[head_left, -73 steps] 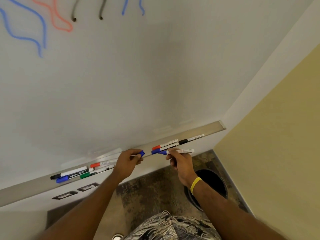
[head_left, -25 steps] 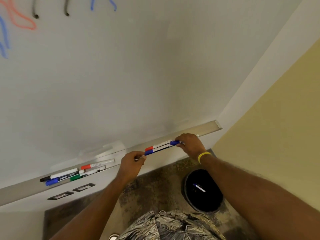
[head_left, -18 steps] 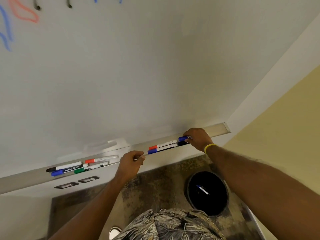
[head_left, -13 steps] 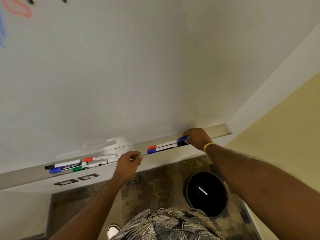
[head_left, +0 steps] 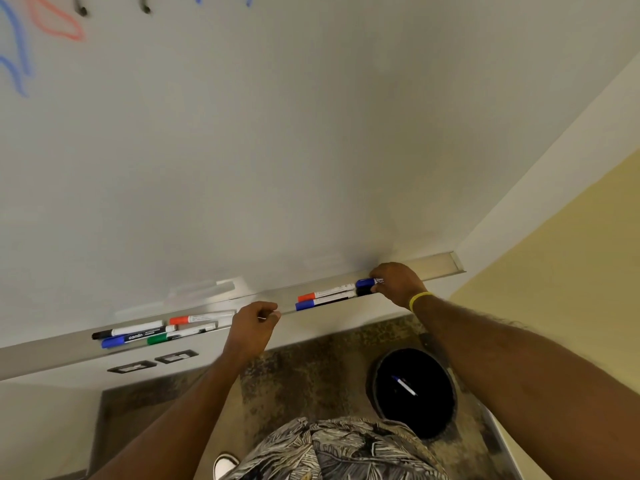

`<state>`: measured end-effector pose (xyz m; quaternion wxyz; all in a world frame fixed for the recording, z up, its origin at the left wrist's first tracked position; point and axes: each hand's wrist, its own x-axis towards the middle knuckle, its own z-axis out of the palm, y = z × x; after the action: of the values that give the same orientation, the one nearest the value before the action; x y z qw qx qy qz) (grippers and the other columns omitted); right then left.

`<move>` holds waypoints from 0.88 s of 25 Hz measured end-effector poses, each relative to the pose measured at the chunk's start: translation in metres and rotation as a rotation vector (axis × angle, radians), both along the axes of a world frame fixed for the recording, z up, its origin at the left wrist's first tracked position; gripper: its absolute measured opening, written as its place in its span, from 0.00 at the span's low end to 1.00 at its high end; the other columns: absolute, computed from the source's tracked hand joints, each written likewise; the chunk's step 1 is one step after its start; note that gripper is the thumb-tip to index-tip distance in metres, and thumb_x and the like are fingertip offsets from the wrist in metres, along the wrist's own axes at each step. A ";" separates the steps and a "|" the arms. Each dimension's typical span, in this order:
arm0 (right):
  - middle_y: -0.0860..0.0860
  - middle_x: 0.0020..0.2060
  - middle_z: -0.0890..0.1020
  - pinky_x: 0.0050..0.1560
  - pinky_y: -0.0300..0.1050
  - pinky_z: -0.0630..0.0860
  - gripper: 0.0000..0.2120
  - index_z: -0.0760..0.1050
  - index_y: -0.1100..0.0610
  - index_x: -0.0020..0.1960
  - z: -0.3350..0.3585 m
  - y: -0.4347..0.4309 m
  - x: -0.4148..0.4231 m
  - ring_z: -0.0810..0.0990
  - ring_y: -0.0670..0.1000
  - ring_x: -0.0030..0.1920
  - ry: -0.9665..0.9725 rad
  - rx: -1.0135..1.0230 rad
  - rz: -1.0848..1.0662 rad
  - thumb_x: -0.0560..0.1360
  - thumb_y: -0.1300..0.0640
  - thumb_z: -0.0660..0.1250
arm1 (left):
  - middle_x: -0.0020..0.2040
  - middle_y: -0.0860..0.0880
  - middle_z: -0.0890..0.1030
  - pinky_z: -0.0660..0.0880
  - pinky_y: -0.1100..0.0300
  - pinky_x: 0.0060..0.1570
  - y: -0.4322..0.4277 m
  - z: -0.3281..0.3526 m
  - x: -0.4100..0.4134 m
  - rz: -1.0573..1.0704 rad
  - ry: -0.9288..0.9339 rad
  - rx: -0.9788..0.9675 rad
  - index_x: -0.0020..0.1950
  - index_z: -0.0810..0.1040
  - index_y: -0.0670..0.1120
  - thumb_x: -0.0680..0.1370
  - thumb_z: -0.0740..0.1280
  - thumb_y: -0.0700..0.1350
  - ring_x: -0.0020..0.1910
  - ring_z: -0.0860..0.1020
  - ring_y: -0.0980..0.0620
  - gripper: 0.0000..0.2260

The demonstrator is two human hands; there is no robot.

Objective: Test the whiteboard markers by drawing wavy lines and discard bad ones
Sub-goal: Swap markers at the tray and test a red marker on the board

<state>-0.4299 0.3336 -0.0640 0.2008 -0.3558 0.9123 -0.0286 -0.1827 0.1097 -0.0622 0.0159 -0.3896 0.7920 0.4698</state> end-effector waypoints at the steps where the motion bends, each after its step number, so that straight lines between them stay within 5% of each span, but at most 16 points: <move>1: 0.53 0.59 0.81 0.60 0.46 0.70 0.17 0.77 0.54 0.64 0.000 0.000 0.002 0.77 0.55 0.59 -0.002 -0.012 -0.019 0.77 0.50 0.68 | 0.56 0.47 0.81 0.73 0.59 0.57 -0.002 0.001 0.001 -0.021 -0.001 -0.025 0.62 0.78 0.45 0.80 0.66 0.46 0.51 0.79 0.51 0.12; 5: 0.53 0.62 0.79 0.65 0.47 0.69 0.21 0.75 0.55 0.67 0.005 -0.002 0.016 0.75 0.55 0.62 0.017 -0.090 -0.074 0.77 0.49 0.69 | 0.59 0.50 0.80 0.72 0.63 0.55 -0.008 0.010 0.011 -0.170 0.007 -0.212 0.65 0.76 0.48 0.80 0.67 0.48 0.54 0.78 0.53 0.15; 9: 0.53 0.58 0.80 0.63 0.48 0.72 0.21 0.76 0.56 0.64 0.009 -0.017 0.046 0.75 0.54 0.60 0.049 -0.181 -0.026 0.76 0.46 0.69 | 0.70 0.52 0.73 0.67 0.56 0.68 -0.018 0.011 0.031 -0.430 -0.059 -0.492 0.71 0.72 0.51 0.79 0.65 0.52 0.68 0.71 0.51 0.20; 13: 0.52 0.62 0.79 0.67 0.49 0.70 0.22 0.74 0.55 0.66 0.006 -0.046 0.091 0.74 0.53 0.63 0.074 -0.275 0.045 0.76 0.46 0.69 | 0.79 0.50 0.57 0.51 0.48 0.76 -0.034 0.003 0.060 -0.543 -0.191 -0.586 0.77 0.60 0.53 0.80 0.62 0.58 0.78 0.55 0.48 0.28; 18: 0.51 0.65 0.76 0.70 0.47 0.65 0.23 0.72 0.54 0.68 0.000 -0.090 0.146 0.72 0.53 0.66 0.011 -0.257 0.141 0.77 0.45 0.67 | 0.80 0.47 0.41 0.35 0.45 0.72 -0.066 -0.010 0.108 -0.548 -0.308 -0.692 0.80 0.46 0.54 0.77 0.57 0.68 0.79 0.40 0.46 0.38; 22: 0.52 0.68 0.74 0.71 0.47 0.63 0.25 0.70 0.55 0.71 -0.008 -0.128 0.181 0.69 0.53 0.69 -0.011 -0.215 0.226 0.78 0.45 0.65 | 0.78 0.46 0.33 0.36 0.41 0.74 -0.095 -0.015 0.143 -0.529 -0.410 -0.722 0.79 0.37 0.52 0.74 0.51 0.74 0.77 0.33 0.44 0.43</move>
<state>-0.2490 0.2060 -0.0722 0.1685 -0.4756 0.8570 -0.1050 -0.0397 0.0149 -0.0768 0.1542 -0.2403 0.9566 0.0586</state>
